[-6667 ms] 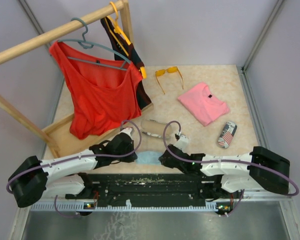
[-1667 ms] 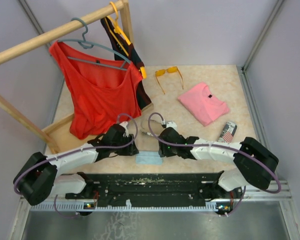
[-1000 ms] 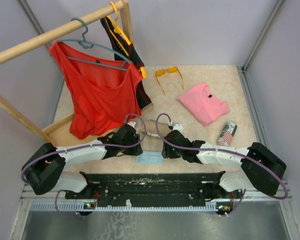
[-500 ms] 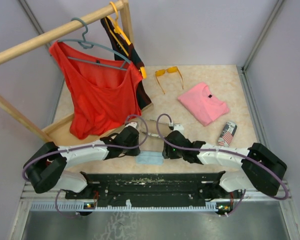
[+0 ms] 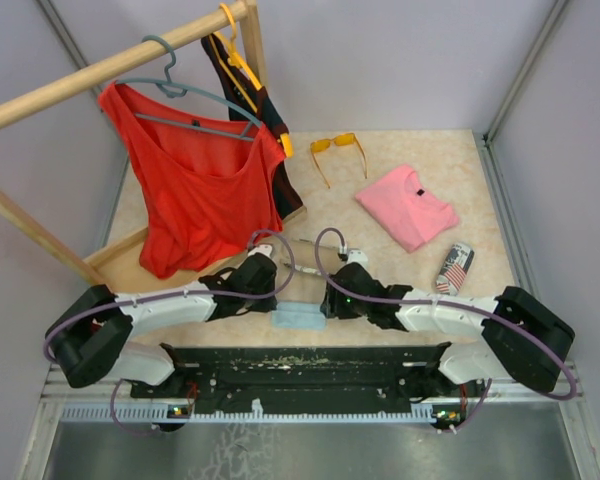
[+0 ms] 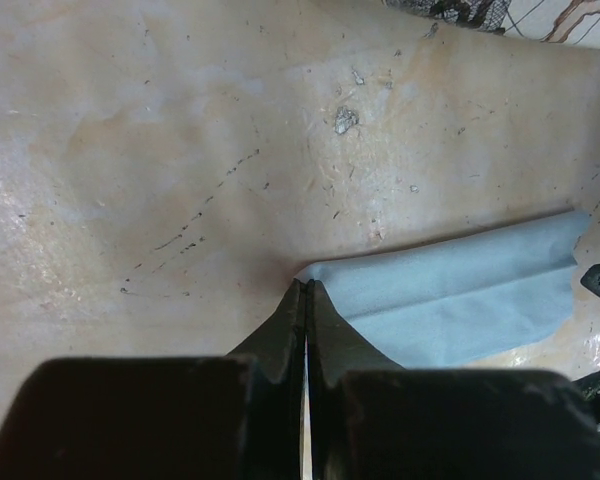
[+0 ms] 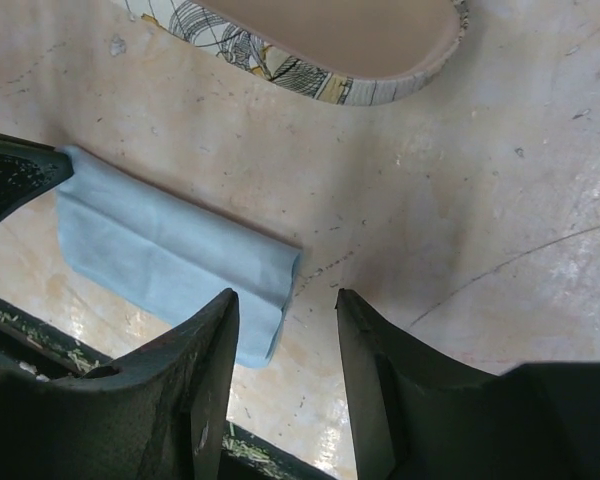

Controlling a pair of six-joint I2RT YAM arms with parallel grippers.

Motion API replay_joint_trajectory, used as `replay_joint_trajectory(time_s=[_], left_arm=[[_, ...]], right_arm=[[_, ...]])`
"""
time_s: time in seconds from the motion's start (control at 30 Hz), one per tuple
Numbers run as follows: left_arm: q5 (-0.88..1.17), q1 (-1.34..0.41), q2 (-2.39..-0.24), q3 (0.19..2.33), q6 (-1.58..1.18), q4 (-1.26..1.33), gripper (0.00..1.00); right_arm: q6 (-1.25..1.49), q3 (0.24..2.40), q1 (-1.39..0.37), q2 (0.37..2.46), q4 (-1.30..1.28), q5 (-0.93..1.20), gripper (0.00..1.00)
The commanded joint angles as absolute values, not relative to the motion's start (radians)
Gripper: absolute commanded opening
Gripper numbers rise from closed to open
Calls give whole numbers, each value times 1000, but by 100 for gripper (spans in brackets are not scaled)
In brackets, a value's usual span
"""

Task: Organize the sunglasses
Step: Pick up the glasses cleaning cloth from the center of the board.

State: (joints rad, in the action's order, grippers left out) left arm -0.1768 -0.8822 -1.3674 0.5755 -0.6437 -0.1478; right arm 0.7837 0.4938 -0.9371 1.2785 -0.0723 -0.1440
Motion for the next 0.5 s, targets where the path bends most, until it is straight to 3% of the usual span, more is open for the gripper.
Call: replay_joint_trajectory(time_s=[0.0, 0.47], left_arm=[[-176, -888, -1376, 524, -647, -239, 0], [-172, -891, -1361, 519, -652, -241, 0]], right_arm=[[820, 471, -923, 1252, 49, -115, 45], [869, 485, -910, 1336, 49, -75, 39]])
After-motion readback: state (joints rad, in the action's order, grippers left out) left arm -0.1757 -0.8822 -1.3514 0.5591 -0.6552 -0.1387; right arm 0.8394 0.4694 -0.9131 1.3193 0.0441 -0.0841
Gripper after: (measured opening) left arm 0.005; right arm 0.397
